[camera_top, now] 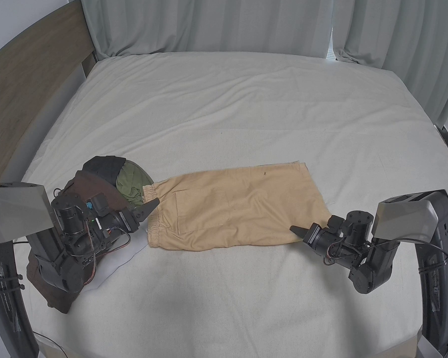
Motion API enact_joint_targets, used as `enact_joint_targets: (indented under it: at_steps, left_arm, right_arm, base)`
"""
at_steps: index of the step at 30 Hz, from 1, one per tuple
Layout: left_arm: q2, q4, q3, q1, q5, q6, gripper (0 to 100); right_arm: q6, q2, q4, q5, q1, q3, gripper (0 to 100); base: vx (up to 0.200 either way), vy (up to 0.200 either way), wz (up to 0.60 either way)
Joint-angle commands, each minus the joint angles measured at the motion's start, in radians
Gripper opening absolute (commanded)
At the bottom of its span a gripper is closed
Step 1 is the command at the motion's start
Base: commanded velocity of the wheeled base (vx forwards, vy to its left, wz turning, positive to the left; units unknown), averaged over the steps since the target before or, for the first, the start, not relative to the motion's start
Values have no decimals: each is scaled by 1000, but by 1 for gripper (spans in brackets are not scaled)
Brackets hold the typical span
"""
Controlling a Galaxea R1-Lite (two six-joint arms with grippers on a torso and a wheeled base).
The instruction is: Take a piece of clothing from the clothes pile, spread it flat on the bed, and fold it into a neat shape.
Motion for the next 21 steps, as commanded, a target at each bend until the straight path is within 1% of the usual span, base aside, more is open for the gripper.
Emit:
enact_joint_targets:
  at_steps: [1, 5, 10, 17, 21]
  left_arm:
    - [0, 1, 23, -4, -9, 2, 100]
    - [0, -1, 22, -7, -9, 4, 100]
    - [-2, -1, 22, -7, -9, -1, 100]
    - [-3, -1, 22, -4, -8, -1, 100]
    - [-5, -1, 22, -6, -8, -6, 100]
  right_arm:
    - [-10, -88, -2, 0, 0, 109, 0]
    - [-39, -123, -2, 3, -12, 191, 0]
    - [-51, -157, -2, 3, -15, 272, 0]
    - [-111, -180, -2, 1, -20, 387, 0]
    - [-117, -212, -2, 0, -21, 455, 0]
  base:
    - [0, 0, 0]
    - [0, 0, 0]
    - [0, 0, 0]
    - [0, 0, 0]
    - [0, 0, 0]
